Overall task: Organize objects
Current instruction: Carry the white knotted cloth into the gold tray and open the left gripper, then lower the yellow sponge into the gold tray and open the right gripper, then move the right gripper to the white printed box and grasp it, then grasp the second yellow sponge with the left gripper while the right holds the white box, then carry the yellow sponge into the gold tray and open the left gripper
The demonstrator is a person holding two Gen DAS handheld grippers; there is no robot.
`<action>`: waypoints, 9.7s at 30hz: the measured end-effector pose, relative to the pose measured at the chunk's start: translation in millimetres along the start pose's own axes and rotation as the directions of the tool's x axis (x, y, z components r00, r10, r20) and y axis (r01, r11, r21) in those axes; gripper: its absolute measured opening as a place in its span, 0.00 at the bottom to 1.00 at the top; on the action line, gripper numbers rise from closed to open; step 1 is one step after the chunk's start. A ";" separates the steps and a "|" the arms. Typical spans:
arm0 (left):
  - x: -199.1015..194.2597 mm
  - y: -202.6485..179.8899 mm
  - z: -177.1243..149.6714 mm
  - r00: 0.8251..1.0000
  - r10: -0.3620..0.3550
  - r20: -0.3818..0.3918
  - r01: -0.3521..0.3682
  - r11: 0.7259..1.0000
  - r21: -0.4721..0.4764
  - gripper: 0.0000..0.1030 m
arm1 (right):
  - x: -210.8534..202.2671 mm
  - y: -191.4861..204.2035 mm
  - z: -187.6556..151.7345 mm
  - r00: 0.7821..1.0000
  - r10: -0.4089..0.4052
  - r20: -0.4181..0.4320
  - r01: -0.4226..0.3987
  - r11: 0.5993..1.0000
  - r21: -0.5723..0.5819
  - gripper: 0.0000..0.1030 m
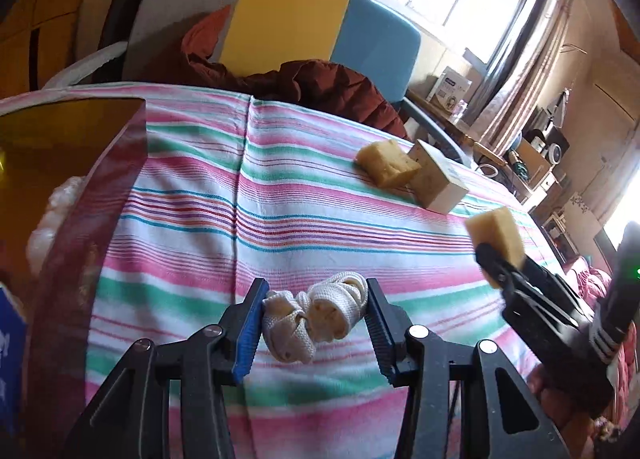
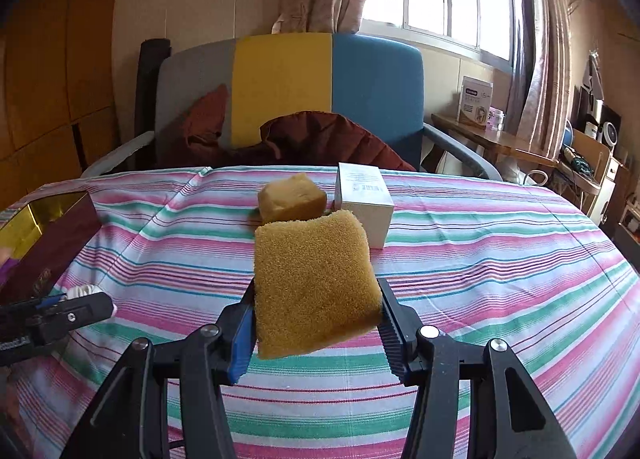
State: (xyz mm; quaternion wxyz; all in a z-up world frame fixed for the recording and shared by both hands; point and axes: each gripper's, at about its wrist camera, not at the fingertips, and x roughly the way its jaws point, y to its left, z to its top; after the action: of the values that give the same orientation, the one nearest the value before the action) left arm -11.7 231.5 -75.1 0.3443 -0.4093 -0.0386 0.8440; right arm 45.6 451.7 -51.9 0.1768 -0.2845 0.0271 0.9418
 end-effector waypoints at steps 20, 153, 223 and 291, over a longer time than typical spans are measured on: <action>-105.0 116.6 23.5 0.980 0.114 0.163 -0.070 0.964 -0.255 0.47 | 6.6 24.4 -5.9 0.999 -0.026 -0.036 0.022 0.993 -0.116 0.52; -109.7 17.4 -31.3 0.991 0.129 0.017 -0.130 0.985 0.109 0.58 | 155.0 -57.8 86.1 0.968 -0.001 -0.250 0.045 0.985 0.169 0.56; 155.6 -75.0 109.8 0.993 0.108 -0.037 -0.093 0.953 0.289 0.31 | 91.2 -99.7 22.8 0.982 -0.124 -0.140 0.163 0.935 0.316 0.49; -85.2 296.2 63.4 0.977 0.208 0.052 -0.111 0.697 -0.708 0.38 | 60.4 2.1 26.8 0.986 -0.165 -0.004 0.161 0.970 -0.183 0.49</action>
State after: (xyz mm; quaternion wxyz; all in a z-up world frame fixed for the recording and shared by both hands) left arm -183.6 -32.0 -79.2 0.0857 -0.4560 -0.3422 0.8171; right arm -16.1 472.9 -62.5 0.2266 -0.3098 -0.0807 0.9199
